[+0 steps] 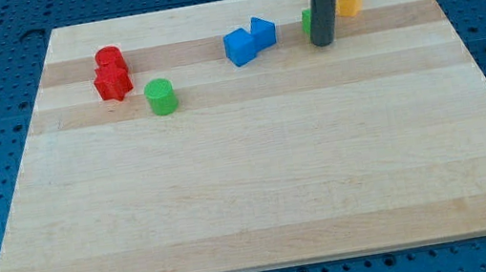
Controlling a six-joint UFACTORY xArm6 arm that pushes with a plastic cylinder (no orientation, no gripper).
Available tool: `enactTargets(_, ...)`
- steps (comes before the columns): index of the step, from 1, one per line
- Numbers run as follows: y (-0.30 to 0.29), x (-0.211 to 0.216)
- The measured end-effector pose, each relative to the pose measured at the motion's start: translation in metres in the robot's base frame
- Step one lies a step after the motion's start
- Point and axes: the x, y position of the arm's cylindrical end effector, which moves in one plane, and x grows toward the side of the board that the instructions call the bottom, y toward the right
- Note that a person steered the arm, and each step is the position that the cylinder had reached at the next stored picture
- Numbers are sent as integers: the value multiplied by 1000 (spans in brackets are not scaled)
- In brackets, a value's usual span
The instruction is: Push green circle towards center
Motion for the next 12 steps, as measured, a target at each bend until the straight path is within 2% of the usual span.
enactTargets(2,4,-33)
enactTargets(6,-26,94)
enactTargets(7,-101,117)
enactTargets(8,-189,103)
enactTargets(9,-248,62)
enactTargets(10,-272,105)
enactTargets(11,-286,121)
enactTargets(12,-333,103)
